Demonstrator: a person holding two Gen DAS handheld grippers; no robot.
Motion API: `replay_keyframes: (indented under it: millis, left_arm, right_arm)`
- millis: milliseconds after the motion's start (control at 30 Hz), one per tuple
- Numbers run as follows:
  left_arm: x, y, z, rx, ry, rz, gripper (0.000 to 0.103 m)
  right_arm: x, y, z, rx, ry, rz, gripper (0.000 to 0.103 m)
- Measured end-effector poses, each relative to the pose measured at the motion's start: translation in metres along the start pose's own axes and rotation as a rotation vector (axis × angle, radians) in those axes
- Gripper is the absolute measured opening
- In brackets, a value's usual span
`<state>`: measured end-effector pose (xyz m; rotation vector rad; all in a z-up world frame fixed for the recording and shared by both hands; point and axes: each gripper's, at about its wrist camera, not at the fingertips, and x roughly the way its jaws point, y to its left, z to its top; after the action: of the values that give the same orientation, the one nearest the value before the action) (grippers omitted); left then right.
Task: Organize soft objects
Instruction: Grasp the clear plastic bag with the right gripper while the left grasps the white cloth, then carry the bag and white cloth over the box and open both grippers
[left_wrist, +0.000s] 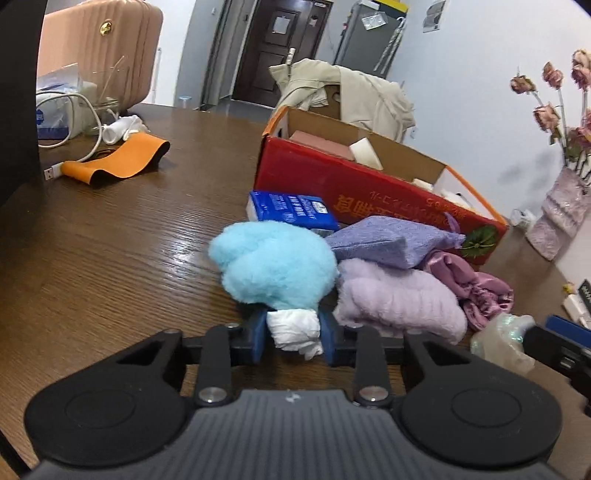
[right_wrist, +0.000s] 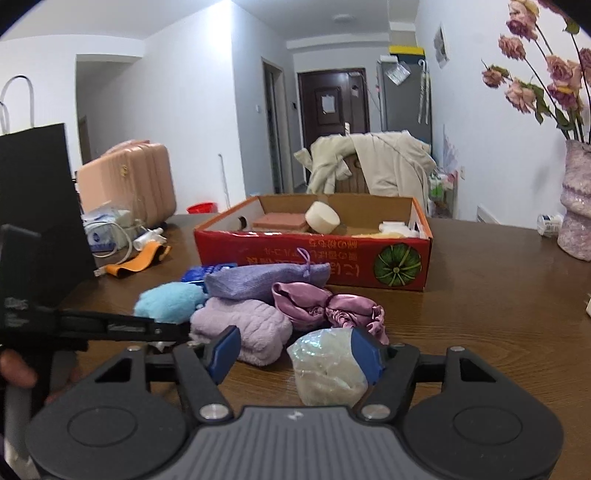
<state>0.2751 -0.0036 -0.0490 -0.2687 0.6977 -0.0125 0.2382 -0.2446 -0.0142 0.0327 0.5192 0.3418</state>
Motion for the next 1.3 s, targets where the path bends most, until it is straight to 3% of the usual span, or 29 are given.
replay_keyframes:
  millis: [267,400,467,733,933,1133,1300]
  left_arm:
    - [-0.024,0.002,-0.009,0.017,0.004,-0.073,0.027]
    - [-0.042,-0.001,-0.012,0.040,-0.024,-0.083,0.027]
    - [-0.055,-0.005,-0.015,0.051,-0.044,-0.094,0.027]
    - [-0.105,-0.026,-0.025,0.101,-0.128,-0.116,0.027]
    - [-0.121,-0.040,-0.026,0.142,-0.165,-0.122,0.027]
    - [-0.112,-0.058,0.012,0.204,-0.219,-0.164,0.027]
    - [-0.071,-0.080,0.072,0.251,-0.219,-0.241,0.028]
  right_arm:
    - [0.026,0.006,0.002,-0.054,0.065,-0.091,0.059]
    - [0.029,0.001,-0.006,-0.055,0.113,-0.141,0.039]
    - [0.023,-0.002,-0.010,-0.044,0.115,-0.135,0.034]
    - [-0.036,0.006,-0.017,-0.037,0.031,-0.074,0.030]
    - [-0.076,-0.001,-0.018,-0.011,-0.048,-0.059,0.030]
    - [-0.086,-0.012,-0.004,0.000,-0.094,-0.032,0.030]
    - [-0.064,-0.028,0.041,-0.027,-0.140,-0.009,0.030]
